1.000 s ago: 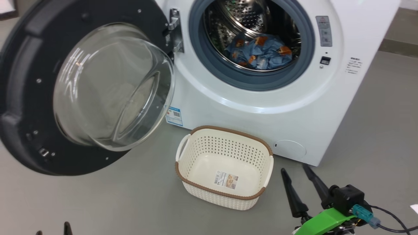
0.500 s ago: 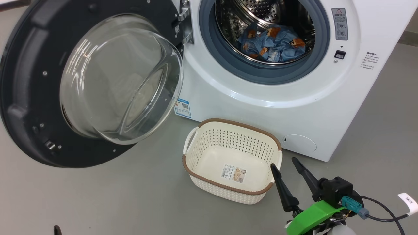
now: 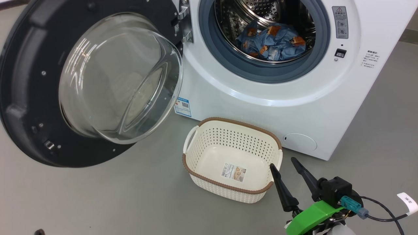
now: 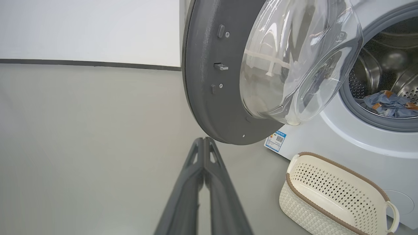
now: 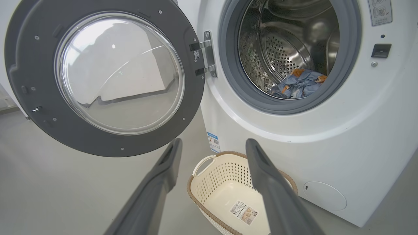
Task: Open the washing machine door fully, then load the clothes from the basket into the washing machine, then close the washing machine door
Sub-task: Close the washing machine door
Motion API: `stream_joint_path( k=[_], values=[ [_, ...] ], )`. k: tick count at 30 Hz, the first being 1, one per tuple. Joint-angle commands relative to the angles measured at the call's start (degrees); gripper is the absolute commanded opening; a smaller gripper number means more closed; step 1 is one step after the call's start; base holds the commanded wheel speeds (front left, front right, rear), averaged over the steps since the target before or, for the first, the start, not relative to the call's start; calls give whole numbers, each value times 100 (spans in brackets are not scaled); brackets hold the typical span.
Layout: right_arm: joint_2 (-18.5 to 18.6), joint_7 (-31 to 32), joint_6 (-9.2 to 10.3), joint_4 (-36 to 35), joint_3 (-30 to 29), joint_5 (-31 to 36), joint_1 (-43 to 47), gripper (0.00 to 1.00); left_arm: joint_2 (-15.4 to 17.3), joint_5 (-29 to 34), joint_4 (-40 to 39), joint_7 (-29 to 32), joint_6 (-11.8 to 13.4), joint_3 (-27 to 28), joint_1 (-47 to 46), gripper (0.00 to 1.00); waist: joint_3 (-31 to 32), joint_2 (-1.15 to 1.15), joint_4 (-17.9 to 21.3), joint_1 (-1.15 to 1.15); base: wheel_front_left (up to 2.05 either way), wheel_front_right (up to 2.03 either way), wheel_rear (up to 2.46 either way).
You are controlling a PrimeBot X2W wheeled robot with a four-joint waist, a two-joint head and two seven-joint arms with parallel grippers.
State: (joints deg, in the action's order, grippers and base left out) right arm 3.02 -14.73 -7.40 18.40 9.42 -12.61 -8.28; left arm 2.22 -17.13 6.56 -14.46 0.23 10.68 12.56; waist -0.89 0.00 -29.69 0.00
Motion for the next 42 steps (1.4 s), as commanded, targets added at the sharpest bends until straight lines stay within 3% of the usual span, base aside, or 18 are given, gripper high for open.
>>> stream_joint_path(
  k=[1,13,18,25,34,42],
  values=[
    [-14,-27,-9,-128,131,52,-193,100,65,-86,-154,-54,-70,246,-181,0,-9,0,1,0,0,0,0],
    [-14,-27,-9,-166,19,77,-128,100,159,-651,-62,-54,-510,1253,-894,0,-69,0,13,0,0,0,0],
    [-14,-27,-9,-162,9,64,-119,100,640,-1340,478,-10,-702,1485,-1655,0,-114,0,8,0,0,0,0],
    [-14,-27,-9,-155,5,73,-130,100,1181,-2130,1042,282,-752,1637,-2450,0,-185,0,1,0,0,0,0],
    [-14,-27,-9,-160,-43,115,-137,100,1662,-3389,2031,841,-769,1828,-3546,0,-345,0,-8,0,0,0,0],
    [-14,-27,-9,-159,-94,205,-126,100,1970,-4233,3001,1418,-770,1656,-4391,0,-496,0,-16,0,0,0,0]
  ],
)
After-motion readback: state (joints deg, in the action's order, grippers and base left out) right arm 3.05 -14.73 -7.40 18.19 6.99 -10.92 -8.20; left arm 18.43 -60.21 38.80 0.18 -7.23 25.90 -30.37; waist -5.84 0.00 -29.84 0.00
